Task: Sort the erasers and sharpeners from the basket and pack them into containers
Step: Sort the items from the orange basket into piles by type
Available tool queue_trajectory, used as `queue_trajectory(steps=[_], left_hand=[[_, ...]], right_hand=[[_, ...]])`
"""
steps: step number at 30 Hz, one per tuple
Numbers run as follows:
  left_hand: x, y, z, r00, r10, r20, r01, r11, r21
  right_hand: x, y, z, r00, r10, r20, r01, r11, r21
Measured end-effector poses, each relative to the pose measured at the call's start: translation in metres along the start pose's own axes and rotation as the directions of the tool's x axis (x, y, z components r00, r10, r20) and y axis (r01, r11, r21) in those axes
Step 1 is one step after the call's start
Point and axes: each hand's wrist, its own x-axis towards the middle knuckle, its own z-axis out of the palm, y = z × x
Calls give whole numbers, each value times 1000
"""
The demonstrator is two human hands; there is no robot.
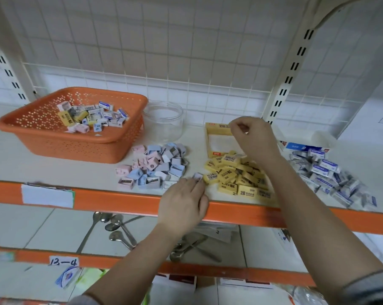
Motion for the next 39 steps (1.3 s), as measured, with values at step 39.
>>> queue_trajectory(steps=[39], left_hand=[[81,-342,-179,902,-217,372,356,863,-358]], right_hand=[[154,-181,283,879,62,473,238,802,-547]])
